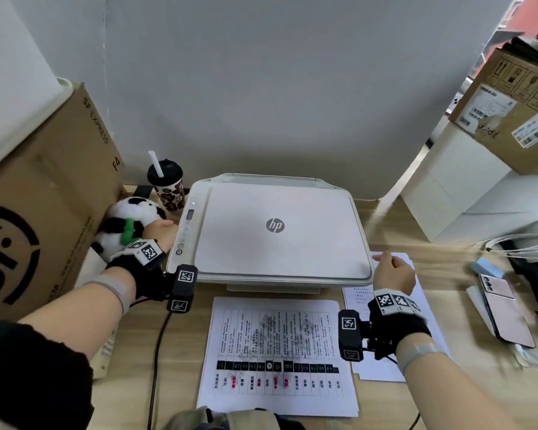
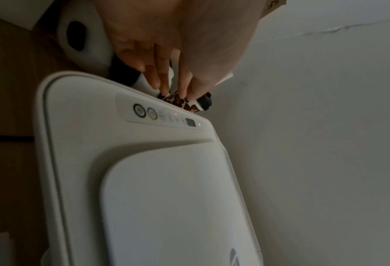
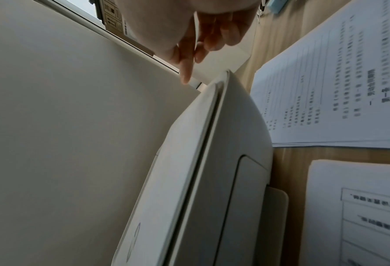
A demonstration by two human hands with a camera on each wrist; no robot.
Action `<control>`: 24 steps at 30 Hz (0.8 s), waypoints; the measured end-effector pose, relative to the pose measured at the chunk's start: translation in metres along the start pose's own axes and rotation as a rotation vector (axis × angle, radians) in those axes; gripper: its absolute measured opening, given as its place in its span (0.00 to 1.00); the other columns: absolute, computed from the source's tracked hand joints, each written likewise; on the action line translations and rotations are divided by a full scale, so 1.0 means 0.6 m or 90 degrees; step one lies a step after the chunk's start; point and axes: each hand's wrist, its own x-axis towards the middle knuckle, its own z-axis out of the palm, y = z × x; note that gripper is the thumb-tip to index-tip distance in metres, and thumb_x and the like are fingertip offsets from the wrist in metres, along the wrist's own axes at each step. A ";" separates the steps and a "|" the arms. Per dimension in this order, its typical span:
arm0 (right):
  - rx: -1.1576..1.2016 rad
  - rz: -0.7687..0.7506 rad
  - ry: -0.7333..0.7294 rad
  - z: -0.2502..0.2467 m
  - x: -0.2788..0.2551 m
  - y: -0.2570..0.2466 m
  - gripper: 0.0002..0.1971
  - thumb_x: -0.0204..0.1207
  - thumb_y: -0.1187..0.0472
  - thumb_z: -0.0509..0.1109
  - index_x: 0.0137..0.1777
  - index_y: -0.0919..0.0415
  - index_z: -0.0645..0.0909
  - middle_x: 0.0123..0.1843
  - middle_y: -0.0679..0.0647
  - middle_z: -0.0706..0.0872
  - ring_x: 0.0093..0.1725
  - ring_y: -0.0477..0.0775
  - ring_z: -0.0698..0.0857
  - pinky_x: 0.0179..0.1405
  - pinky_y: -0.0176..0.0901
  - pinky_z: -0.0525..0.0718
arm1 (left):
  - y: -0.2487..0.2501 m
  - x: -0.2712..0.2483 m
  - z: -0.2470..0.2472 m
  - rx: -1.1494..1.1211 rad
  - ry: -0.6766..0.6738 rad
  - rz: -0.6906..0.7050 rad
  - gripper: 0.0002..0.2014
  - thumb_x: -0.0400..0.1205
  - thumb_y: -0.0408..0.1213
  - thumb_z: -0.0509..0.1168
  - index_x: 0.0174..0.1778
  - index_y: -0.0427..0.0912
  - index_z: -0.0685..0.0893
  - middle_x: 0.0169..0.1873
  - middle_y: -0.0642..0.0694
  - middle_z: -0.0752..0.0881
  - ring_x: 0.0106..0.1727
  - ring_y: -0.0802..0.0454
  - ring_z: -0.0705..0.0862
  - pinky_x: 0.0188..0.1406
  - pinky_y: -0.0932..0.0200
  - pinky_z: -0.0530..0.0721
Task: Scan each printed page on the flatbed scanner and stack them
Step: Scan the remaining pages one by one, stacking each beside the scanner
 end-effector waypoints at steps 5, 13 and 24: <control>0.030 -0.017 -0.034 0.002 0.004 -0.010 0.14 0.79 0.66 0.56 0.45 0.59 0.84 0.44 0.55 0.81 0.45 0.57 0.76 0.43 0.39 0.68 | 0.008 -0.009 0.029 0.049 -0.039 -0.054 0.17 0.86 0.40 0.55 0.52 0.28 0.82 0.47 0.34 0.81 0.46 0.42 0.76 0.32 0.59 0.69; 0.019 0.027 -0.081 0.031 0.015 0.026 0.12 0.80 0.62 0.57 0.52 0.62 0.82 0.46 0.57 0.81 0.46 0.58 0.76 0.42 0.40 0.70 | -0.022 0.039 0.054 -0.060 0.024 -0.072 0.20 0.79 0.48 0.61 0.25 0.39 0.77 0.49 0.28 0.87 0.52 0.32 0.86 0.60 0.39 0.81; 0.044 0.055 -0.083 0.026 0.001 0.020 0.19 0.83 0.64 0.54 0.70 0.61 0.76 0.68 0.58 0.80 0.67 0.61 0.77 0.59 0.42 0.70 | -0.003 -0.009 0.040 -0.071 0.039 -0.081 0.18 0.82 0.40 0.57 0.39 0.27 0.83 0.48 0.28 0.86 0.50 0.34 0.84 0.51 0.49 0.80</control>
